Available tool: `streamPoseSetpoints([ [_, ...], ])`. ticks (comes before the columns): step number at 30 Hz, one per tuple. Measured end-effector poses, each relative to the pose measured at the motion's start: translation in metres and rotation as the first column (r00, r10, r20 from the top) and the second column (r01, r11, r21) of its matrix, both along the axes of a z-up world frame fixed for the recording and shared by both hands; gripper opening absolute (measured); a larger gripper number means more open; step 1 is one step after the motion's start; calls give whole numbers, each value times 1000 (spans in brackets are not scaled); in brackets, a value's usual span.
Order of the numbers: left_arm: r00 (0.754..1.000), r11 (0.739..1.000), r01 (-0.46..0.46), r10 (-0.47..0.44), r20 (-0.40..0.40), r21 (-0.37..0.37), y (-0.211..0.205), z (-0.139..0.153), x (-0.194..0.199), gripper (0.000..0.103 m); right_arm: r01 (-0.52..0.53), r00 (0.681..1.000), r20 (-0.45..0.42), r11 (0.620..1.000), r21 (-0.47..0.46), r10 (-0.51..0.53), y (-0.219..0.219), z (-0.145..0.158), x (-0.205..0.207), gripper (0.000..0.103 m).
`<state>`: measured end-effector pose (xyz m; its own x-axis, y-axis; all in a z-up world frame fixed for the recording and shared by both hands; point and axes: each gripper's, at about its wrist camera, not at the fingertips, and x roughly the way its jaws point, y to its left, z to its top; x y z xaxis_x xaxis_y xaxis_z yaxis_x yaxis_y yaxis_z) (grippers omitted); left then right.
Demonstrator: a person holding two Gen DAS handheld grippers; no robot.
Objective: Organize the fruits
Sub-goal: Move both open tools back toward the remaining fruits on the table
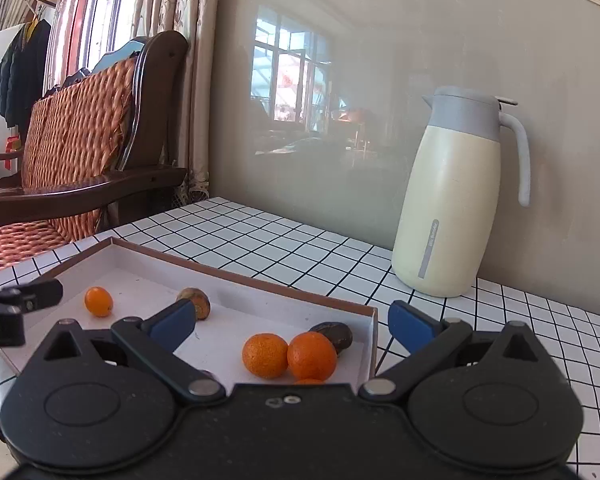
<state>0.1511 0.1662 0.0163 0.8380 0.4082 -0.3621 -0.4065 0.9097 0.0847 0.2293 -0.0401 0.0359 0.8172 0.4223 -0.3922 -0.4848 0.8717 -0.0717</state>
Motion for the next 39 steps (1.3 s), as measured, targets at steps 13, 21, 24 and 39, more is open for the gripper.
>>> streamPoseSetpoints([
  [13, 999, 998, 11, -13, 39, 56, -51, 25, -14, 103, 62, 997, 39, 998, 6, -62, -44, 16, -21, 97],
  [21, 995, 996, 86, -87, 51, 15, -85, 25, -12, 103, 128, 990, 49, 992, 10, -129, -82, 19, -25, 97],
  [24, 989, 990, 136, -138, 51, 30, -103, 22, -8, 103, 149, 988, 49, 989, 6, -149, -95, 18, -26, 97],
  [39, 964, 964, 264, -265, 28, 44, -185, 20, 8, 103, 259, 965, 42, 966, 1, -259, -166, 17, -30, 97],
])
